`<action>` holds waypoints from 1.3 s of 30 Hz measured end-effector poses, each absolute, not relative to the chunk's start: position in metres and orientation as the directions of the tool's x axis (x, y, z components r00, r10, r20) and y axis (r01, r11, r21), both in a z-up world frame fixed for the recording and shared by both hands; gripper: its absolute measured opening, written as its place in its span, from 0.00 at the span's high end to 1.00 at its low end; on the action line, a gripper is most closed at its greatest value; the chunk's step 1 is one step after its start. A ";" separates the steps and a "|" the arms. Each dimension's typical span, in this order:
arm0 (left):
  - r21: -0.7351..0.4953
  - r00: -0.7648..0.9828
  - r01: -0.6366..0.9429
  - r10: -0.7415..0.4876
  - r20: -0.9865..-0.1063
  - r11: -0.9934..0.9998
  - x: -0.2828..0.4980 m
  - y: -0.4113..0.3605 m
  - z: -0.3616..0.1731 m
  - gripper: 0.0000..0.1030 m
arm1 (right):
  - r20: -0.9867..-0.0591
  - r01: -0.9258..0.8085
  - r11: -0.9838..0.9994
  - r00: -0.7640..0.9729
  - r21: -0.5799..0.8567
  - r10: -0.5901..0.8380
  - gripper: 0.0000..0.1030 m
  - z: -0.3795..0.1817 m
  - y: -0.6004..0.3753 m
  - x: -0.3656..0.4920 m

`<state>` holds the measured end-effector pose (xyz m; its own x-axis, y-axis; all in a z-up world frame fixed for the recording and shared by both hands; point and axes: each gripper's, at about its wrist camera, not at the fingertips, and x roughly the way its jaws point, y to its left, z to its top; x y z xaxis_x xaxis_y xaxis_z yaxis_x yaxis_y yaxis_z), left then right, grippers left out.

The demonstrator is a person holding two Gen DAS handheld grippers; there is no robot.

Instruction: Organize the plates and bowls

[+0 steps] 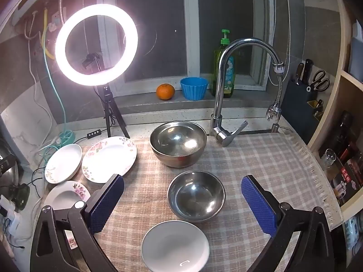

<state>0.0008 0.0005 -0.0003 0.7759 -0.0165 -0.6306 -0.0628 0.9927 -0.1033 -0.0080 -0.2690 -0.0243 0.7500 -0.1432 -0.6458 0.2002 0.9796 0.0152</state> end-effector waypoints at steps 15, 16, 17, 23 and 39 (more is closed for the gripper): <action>-0.113 0.773 -0.056 -0.028 -0.634 0.992 0.006 -0.001 -0.008 0.30 | -0.659 0.196 0.980 0.741 0.030 -0.128 0.01 -0.033 -0.273 -0.001; -0.114 0.773 -0.055 -0.030 -0.634 0.992 0.007 -0.001 -0.009 0.30 | -0.658 0.195 0.980 0.742 0.029 -0.128 0.01 -0.033 -0.273 -0.001; -0.115 0.771 -0.052 -0.033 -0.636 0.992 0.007 -0.002 -0.009 0.30 | -0.658 0.195 0.980 0.742 0.029 -0.128 0.01 -0.033 -0.273 -0.002; -0.128 0.760 -0.045 -0.049 -0.648 0.991 0.012 -0.004 -0.012 0.30 | -0.657 0.198 0.980 0.741 0.019 -0.137 0.01 -0.031 -0.273 0.002; -0.139 0.763 -0.024 -0.072 -0.642 0.990 0.018 -0.003 -0.010 0.30 | -0.651 0.204 0.979 0.746 0.019 -0.143 0.01 -0.026 -0.272 0.006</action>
